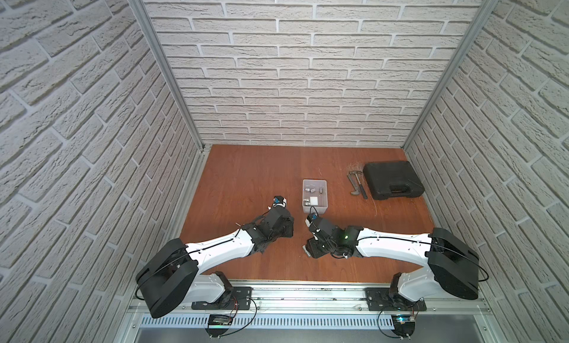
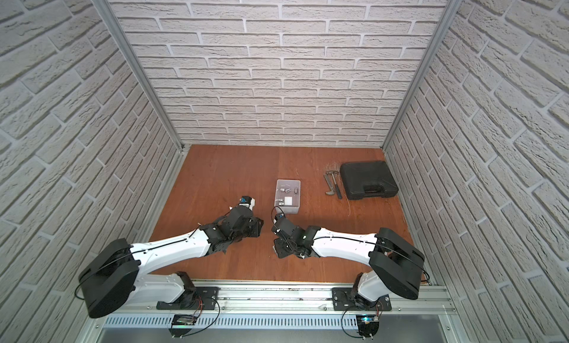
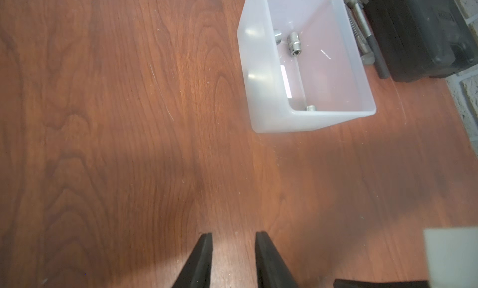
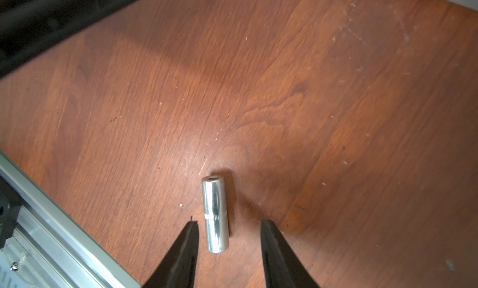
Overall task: Put the socket on the desktop into the storage box
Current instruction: Pick up the socket head at the center of the board.
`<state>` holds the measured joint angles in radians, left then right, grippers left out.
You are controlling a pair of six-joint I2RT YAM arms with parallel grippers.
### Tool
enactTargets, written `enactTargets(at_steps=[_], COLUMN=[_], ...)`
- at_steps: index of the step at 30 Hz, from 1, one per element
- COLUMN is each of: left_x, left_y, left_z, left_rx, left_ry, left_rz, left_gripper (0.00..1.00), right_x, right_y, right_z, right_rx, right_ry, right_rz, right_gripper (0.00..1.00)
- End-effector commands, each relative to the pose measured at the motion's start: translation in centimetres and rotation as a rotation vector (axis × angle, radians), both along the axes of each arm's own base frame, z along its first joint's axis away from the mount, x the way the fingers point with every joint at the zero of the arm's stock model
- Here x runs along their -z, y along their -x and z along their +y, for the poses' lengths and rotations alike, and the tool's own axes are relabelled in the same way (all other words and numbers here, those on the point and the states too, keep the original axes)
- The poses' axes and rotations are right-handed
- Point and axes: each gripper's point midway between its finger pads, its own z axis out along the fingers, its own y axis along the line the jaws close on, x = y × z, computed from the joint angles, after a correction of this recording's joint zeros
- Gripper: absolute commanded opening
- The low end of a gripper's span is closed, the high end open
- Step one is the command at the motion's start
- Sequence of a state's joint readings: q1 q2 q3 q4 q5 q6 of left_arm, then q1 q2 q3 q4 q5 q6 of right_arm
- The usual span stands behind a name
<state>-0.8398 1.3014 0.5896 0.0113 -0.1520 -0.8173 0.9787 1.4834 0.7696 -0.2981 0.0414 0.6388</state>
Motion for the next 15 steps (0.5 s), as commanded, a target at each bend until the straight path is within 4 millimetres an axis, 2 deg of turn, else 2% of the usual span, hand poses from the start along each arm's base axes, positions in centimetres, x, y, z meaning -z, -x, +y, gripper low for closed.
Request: enactTargets(at_steps=[1, 10, 15], left_x=[-1.06, -0.93, -0.89], left_y=[-0.52, -0.47, -0.52], left_z=[-1.26, -0.95, -1.09], left_rx=[0.003, -0.001, -0.001], left_ry=[0.058, 0.046, 0.050], left_rz=[-0.026, -0.023, -0.022], left_gripper=[0.34, 0.35, 0.36], right_x=[-0.44, 0.41, 0.55], right_y=[-0.20, 0.06, 0.16], right_z=[0.50, 0.78, 1.02], right_rx=[-0.008, -0.017, -0.024], right_ry=[0.009, 0.059, 0.088], right_rz=[-0.020, -0.017, -0.019], right_gripper=[0.46, 0.46, 0.42])
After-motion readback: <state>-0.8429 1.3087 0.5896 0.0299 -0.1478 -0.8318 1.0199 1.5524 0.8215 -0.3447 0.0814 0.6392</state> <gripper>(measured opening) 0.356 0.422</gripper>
